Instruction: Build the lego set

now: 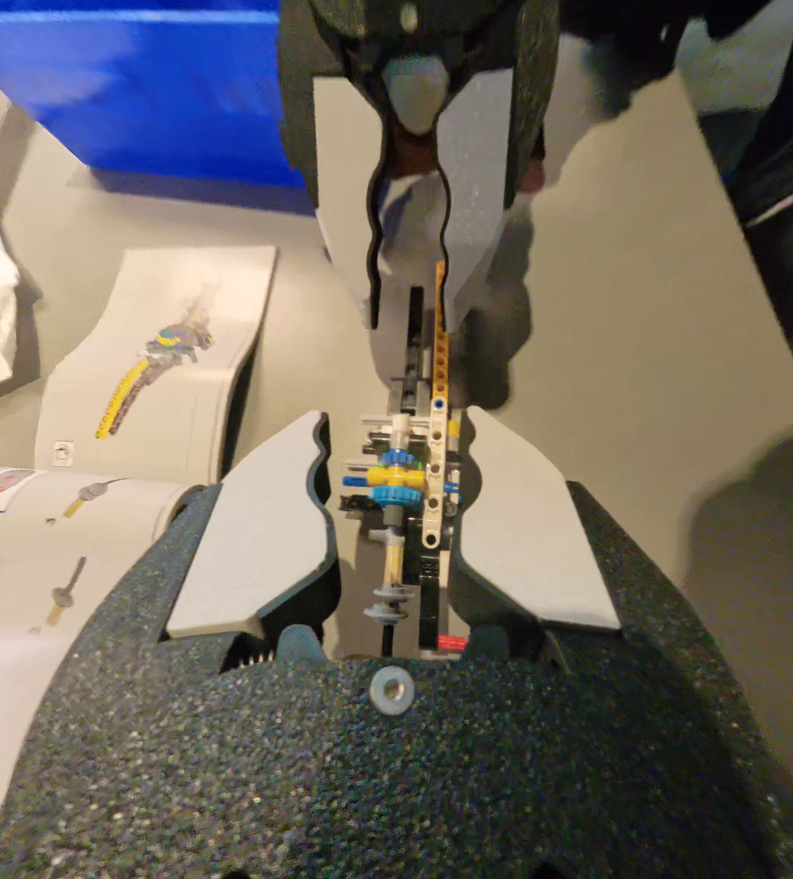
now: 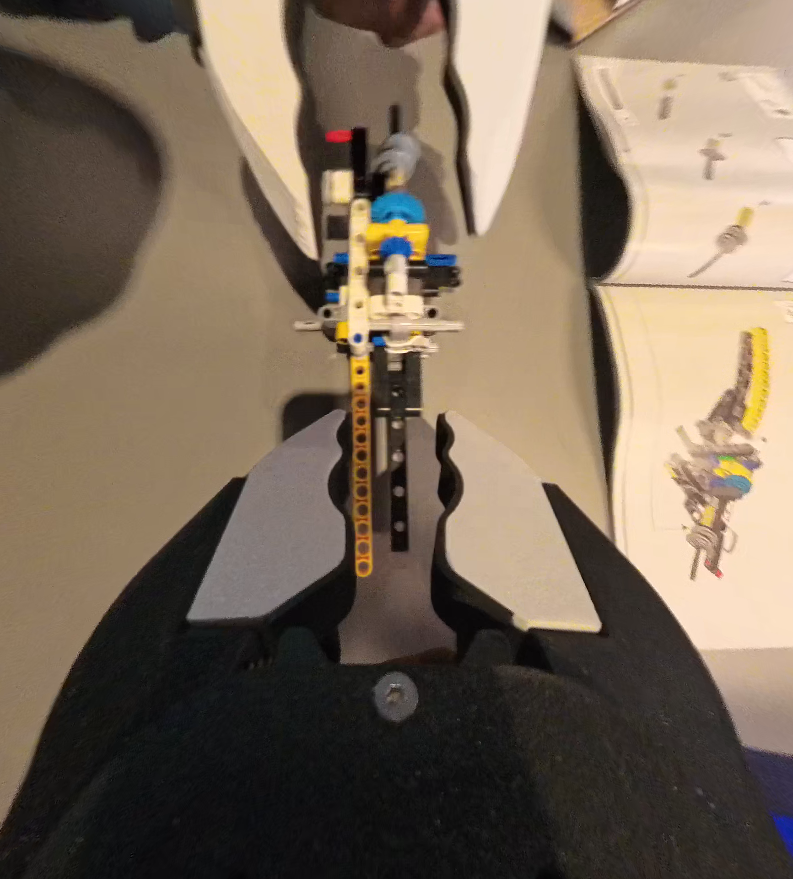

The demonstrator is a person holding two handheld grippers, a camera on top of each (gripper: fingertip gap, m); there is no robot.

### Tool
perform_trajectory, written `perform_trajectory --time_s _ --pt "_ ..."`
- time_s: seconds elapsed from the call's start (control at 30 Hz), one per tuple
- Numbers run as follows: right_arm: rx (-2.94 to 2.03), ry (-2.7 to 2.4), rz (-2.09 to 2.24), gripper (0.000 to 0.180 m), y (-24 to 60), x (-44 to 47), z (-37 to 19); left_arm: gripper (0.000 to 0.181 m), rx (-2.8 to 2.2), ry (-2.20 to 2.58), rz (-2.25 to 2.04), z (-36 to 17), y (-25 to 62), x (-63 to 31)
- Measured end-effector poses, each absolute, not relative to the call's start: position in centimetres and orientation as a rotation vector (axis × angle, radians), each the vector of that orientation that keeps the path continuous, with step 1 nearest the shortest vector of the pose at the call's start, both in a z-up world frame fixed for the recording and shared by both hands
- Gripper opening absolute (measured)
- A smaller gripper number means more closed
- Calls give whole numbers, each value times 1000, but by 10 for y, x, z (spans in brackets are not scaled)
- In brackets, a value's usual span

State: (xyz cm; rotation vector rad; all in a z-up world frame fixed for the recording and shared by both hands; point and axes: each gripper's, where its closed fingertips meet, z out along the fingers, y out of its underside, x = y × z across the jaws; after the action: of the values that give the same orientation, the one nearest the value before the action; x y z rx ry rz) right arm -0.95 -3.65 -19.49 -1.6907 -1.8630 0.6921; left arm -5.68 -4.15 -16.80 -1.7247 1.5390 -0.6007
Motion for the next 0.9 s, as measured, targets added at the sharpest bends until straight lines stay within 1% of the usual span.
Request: perform_trajectory --time_s 0.13,0.3,0.53,0.67,0.8,0.9 --pt "-1743 -1668 623 37 -5 -7 -189 54 -1725 1418 -571 -144 -10 -69" --pt "-1714 -1581 611 38 4 -11 -188 58 -1774 1398 -432 -128 57 -67" --pt "-1660 -1529 594 36 4 -6 -195 67 -1922 1604 -356 -162 123 -32" --pt "-1633 -1513 571 35 2 0 -197 71 -1884 1694 -330 -178 123 -20" --pt "-1660 -1494 602 35 2 4 -202 72 -1885 1682 -379 -180 123 -15" --pt "-1668 -1477 602 34 4 6 -203 74 -1864 1718 -332 -186 119 -16"
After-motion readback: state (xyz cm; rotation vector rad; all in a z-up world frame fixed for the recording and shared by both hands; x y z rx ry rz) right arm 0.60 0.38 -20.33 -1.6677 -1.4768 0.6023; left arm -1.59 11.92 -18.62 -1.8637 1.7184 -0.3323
